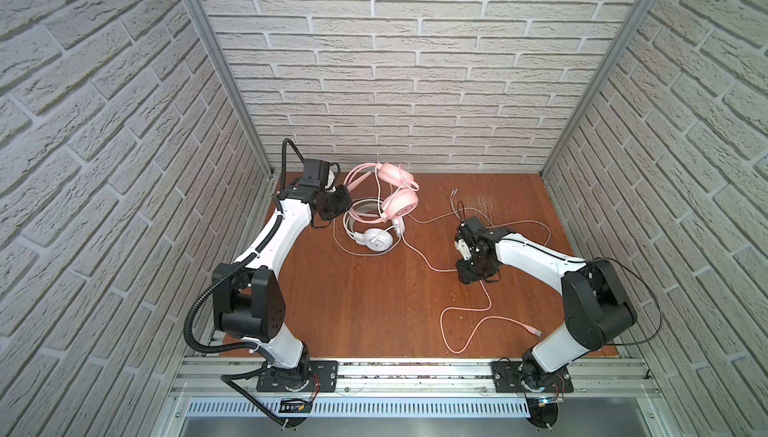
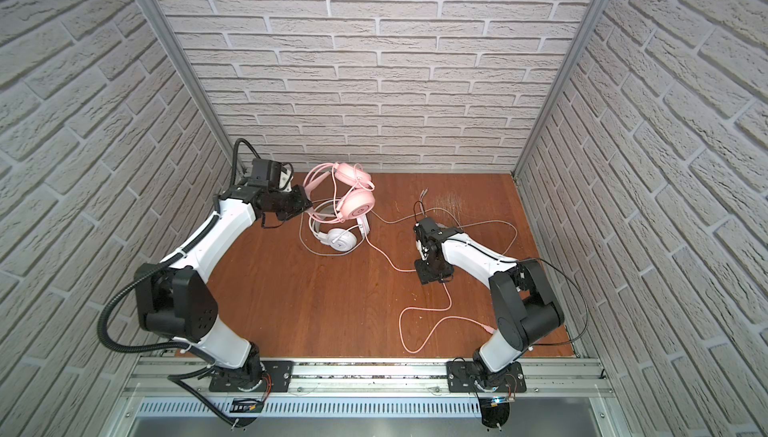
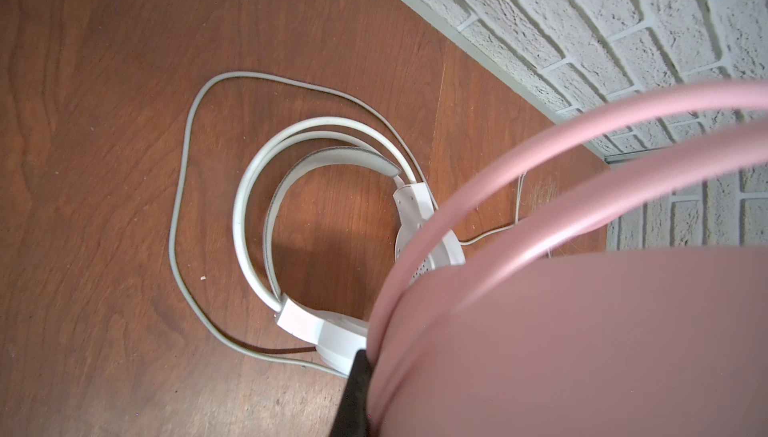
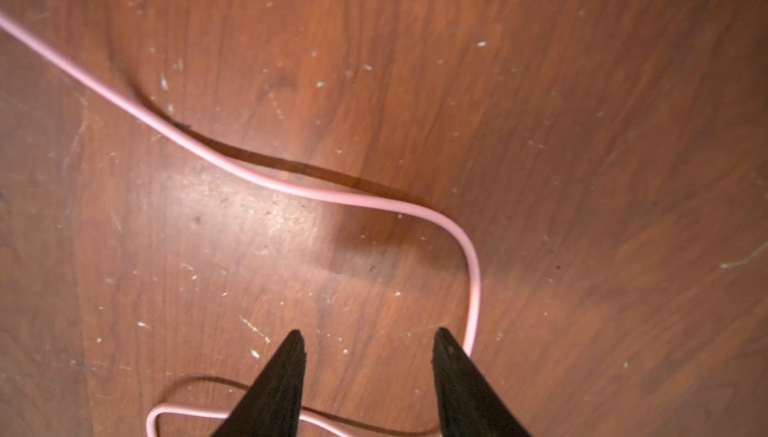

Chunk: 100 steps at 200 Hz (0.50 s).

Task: Wrap the headphones
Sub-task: 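Grasp the pink cable with the right gripper and lift it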

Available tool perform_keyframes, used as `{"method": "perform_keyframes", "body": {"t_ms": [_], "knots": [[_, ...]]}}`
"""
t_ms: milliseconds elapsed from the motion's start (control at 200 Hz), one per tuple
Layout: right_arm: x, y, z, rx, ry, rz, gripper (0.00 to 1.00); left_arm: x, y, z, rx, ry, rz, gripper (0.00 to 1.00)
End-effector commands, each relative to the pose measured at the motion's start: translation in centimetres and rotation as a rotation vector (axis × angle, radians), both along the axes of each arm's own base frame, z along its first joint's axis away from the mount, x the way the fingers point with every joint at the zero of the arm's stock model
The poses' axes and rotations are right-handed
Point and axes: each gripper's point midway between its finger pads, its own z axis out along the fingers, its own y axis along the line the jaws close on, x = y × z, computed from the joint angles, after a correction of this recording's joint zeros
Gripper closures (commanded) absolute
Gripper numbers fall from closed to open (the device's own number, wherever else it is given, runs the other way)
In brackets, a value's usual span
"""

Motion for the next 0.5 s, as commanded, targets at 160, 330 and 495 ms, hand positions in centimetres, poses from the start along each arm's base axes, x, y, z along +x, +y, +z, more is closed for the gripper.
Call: {"method": "perform_keyframes", "body": {"t_ms": [160,330,495], "knots": [[0.4,-2.4,-0.6,-0.054,0.030,-0.093,0.51,0.9,-0.6,3.2,-0.066,-0.105,-0.012,1.00],[-0.3,-2.6,-1.7,-0.049,0.075,-0.118,0.58,1.0,-0.7,3.0,-0.069,-0.101,-0.012,1.00],[-1.1,-2.6,-2.8,-0.041,0.129,-0.147,0.66,1.1,-0.7,3.3,-0.070,-0.106,-0.012,1.00]]}}
